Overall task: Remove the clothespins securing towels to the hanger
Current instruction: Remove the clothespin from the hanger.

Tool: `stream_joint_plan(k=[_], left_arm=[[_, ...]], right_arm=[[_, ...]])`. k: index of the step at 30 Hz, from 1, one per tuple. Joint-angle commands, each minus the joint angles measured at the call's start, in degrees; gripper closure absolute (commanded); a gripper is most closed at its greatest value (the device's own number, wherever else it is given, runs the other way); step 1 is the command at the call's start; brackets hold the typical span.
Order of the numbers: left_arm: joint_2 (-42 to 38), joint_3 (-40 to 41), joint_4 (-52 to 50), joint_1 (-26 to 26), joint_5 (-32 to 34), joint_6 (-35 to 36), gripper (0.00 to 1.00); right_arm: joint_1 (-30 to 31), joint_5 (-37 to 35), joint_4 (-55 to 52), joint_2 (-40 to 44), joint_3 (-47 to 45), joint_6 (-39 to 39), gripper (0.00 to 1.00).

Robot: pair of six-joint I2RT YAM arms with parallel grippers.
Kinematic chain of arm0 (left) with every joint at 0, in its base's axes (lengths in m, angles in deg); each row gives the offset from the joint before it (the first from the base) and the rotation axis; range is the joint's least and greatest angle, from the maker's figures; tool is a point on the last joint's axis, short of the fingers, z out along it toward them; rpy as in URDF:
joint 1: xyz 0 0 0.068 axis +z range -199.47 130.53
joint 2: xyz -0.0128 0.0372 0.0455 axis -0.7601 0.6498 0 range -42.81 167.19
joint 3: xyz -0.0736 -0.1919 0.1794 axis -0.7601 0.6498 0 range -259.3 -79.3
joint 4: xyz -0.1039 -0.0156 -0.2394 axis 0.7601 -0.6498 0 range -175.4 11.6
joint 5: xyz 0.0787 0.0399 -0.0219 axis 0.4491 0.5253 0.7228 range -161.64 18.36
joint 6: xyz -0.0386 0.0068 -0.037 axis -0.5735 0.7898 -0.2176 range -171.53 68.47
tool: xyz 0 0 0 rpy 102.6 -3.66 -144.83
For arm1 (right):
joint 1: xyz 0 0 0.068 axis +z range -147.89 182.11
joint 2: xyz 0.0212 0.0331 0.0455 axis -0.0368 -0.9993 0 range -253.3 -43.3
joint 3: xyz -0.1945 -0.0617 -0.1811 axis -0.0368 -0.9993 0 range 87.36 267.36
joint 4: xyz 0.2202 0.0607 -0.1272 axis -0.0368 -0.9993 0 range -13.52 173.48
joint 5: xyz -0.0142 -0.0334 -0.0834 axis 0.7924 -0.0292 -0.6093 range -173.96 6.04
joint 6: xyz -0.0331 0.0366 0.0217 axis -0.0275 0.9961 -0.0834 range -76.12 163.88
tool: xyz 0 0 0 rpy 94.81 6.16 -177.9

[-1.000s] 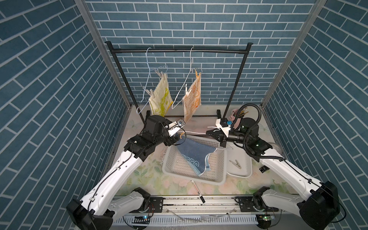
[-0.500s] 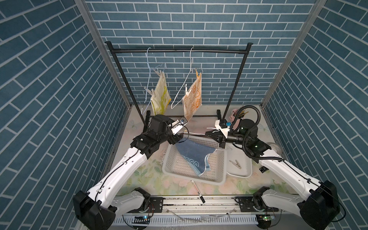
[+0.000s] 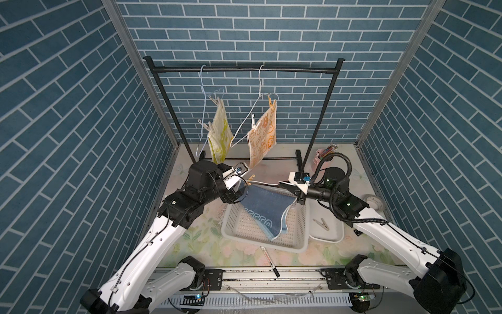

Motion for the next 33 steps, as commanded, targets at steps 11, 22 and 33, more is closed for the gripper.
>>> stream_joint_plan(k=[11, 22, 33], left_arm=[[7.15, -12.29, -14.1, 11.25, -19.12, 6.76, 0.17], [16.31, -12.95, -19.29, 8.73, -22.72, 14.7, 0.17], [21.54, -12.46, -21.41, 5.21, -13.93, 17.28, 0.14]], right_arm=[[12.92, -20.09, 3.45, 6.14, -9.98, -42.85, 1.0], [15.08, -21.6, 3.82, 5.32, -10.95, -44.65, 1.0], [15.84, -21.73, 3.12, 4.9, -10.81, -44.84, 1.0]])
